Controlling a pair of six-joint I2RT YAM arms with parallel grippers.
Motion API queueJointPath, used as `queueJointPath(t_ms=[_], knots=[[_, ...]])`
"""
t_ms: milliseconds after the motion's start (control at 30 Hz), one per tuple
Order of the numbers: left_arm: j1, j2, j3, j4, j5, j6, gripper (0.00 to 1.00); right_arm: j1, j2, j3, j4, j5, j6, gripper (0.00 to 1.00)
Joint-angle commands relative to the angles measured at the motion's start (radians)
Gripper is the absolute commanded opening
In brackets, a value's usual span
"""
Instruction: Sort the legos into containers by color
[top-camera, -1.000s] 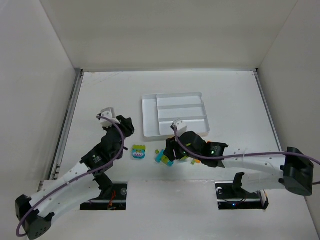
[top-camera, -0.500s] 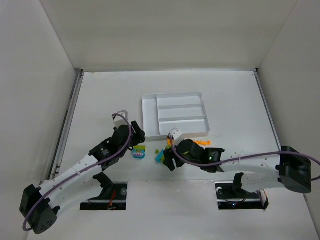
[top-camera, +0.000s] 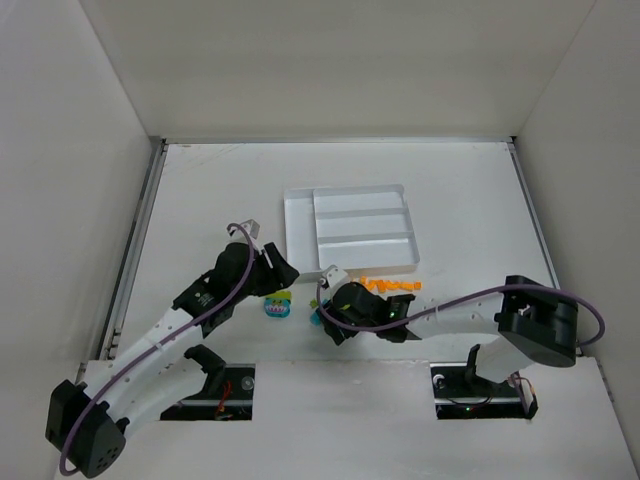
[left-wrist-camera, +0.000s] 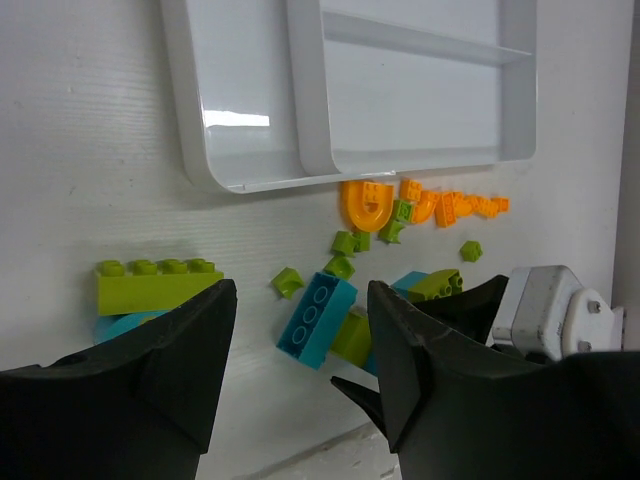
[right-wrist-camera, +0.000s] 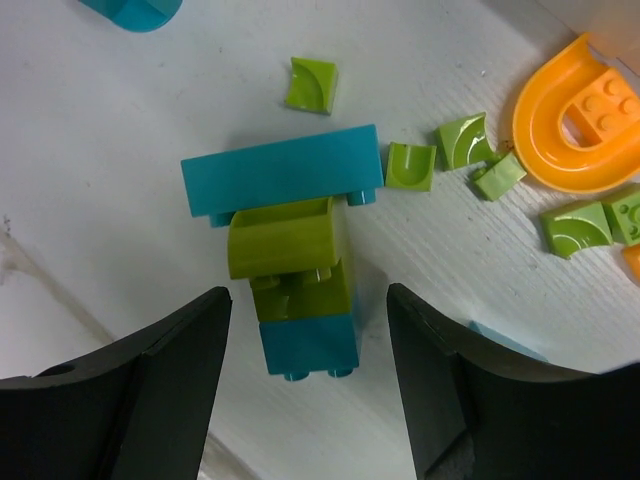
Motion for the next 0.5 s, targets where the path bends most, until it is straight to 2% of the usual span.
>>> queueJointPath(t_ms=[0,267,367,467], knots=[[0.014,-0.011,0.0,0.002,0.08,-0.001,0.52,-0.006,0.031,0.039,0.099,0.035,-0.006,0.69],[0.025,-0.016,-0.026,0.019,0.091,-0.008,0.52,-0.003,0.08,0.029,0.184,0.132,0.001,0.65],[0.026,-0.019,-0.028,0.016,0.094,-0.012,0.52,-0.001,0.092,0.018,0.205,0.139,-0.002,0.52],[0.026,-0.035,-0.032,0.0,0.094,-0.014,0.52,-0.001,0.089,0.006,0.228,0.147,0.001,0.33]])
